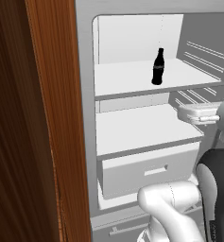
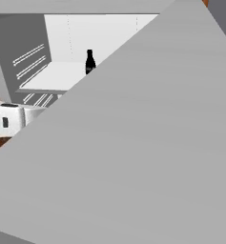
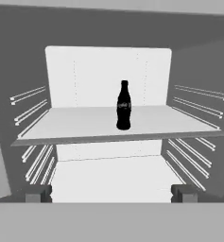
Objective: Open the fridge, grab two sodas, and place both sodas inside the bowl with ice on the dining counter.
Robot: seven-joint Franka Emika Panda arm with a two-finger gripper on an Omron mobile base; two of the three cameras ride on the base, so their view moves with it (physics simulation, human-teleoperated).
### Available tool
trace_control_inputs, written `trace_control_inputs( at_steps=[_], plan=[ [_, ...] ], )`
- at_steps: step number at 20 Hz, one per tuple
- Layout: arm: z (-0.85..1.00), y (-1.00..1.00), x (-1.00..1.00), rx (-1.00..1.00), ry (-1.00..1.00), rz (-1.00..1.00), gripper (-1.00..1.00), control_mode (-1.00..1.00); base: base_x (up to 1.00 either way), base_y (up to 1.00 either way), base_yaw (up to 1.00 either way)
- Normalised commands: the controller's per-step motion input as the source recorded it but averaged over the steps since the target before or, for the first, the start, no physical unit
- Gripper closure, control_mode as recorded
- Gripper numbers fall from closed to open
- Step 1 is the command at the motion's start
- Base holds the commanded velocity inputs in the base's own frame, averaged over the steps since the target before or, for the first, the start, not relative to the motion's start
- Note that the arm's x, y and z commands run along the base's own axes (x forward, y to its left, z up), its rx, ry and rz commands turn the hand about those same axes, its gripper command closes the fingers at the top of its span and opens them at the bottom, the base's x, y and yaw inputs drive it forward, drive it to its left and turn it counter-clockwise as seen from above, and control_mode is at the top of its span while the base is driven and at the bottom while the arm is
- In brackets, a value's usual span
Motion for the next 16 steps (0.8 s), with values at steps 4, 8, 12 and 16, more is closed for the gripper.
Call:
trace_control_inputs(
  at_steps=[4, 8, 12, 16],
  plan=[
    [0.37, 0.00, 0.59, 0.00, -0.11, 0.00, -1.00, -1.00, 0.00, 0.00, 0.00],
    [0.20, -0.08, 0.34, 0.00, -0.03, 0.00, -1.00, -1.00, 0.00, 0.00, 0.00],
    [0.02, -0.10, 0.08, 0.00, -0.02, 0.00, -1.00, -1.00, 0.00, 0.00, 0.00],
    [0.00, -0.12, 0.03, 0.00, 0.00, 0.00, -1.00, -1.00, 0.00, 0.00, 0.00]
  ],
)
